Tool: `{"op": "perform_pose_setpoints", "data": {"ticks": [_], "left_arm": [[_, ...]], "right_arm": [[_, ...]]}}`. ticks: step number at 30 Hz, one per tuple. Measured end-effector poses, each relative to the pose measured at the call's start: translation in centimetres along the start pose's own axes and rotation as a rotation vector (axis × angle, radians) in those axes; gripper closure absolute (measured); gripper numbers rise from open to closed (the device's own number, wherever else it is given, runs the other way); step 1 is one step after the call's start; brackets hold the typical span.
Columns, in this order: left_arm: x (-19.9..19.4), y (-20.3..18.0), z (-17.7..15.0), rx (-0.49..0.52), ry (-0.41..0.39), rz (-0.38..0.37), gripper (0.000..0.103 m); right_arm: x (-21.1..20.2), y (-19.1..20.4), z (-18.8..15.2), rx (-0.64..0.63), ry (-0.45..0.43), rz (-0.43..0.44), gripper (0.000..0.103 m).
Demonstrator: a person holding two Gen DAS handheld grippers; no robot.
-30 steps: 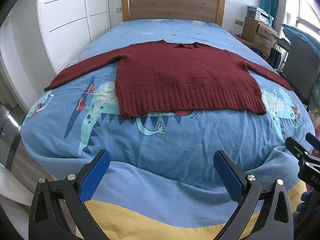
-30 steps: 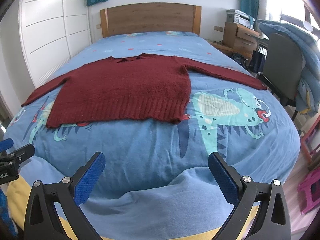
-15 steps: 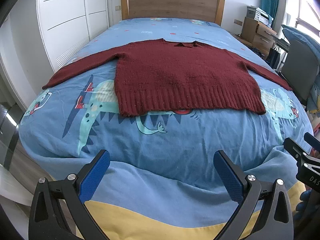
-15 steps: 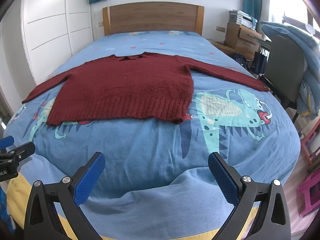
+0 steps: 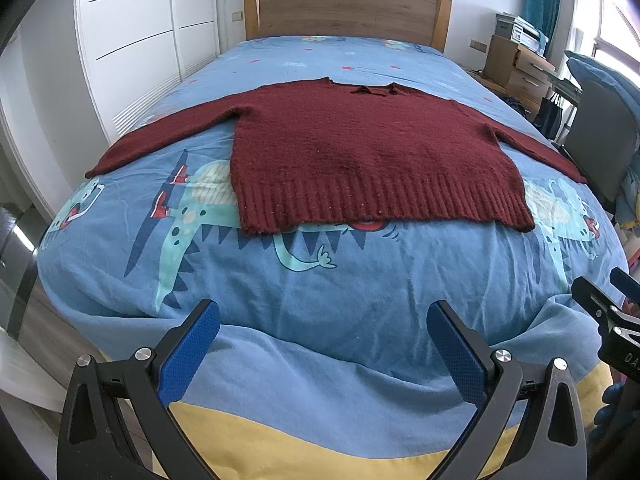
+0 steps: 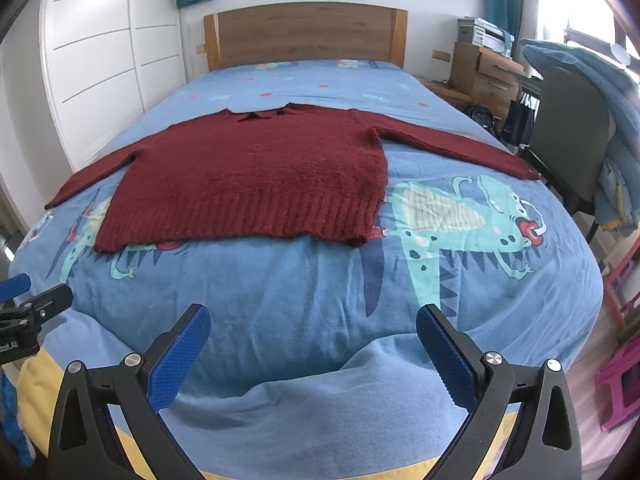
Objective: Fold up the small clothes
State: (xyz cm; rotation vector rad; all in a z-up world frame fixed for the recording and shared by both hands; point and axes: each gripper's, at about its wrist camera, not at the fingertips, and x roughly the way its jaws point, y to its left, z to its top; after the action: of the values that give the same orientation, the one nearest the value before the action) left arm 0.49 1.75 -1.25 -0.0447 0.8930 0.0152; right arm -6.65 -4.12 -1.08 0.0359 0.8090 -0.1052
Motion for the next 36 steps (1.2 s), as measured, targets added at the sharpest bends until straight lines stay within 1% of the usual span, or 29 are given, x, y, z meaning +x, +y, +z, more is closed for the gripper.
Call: {"op": "perform_pose_setpoints", "data": {"ticks": [16,24,29,36], "left_arm": [[0.9,0.7,-0.1,0.0,0.022,0.032,0.001],[1.0,0.8,0.4,0.022,0.033,0.05,0.001],[0.8,1.2,1.4,0.011,0.046,0.059,0.001],[1.0,2.3,3.2,-0.017,0.071,0.047,0.001]], "right_arm": [[0.3,-0.3,0.4,0.031,0.02,0.028,0.0],[-0.1,-0.4,1.5,0.053,0.013,0.057,0.0],[-0.1,-1.0,2.2,0.074,0.006,0.06,0.0],[0.0,-3.5,4.2,0.13,-0.015,0.06,0.0]]}}
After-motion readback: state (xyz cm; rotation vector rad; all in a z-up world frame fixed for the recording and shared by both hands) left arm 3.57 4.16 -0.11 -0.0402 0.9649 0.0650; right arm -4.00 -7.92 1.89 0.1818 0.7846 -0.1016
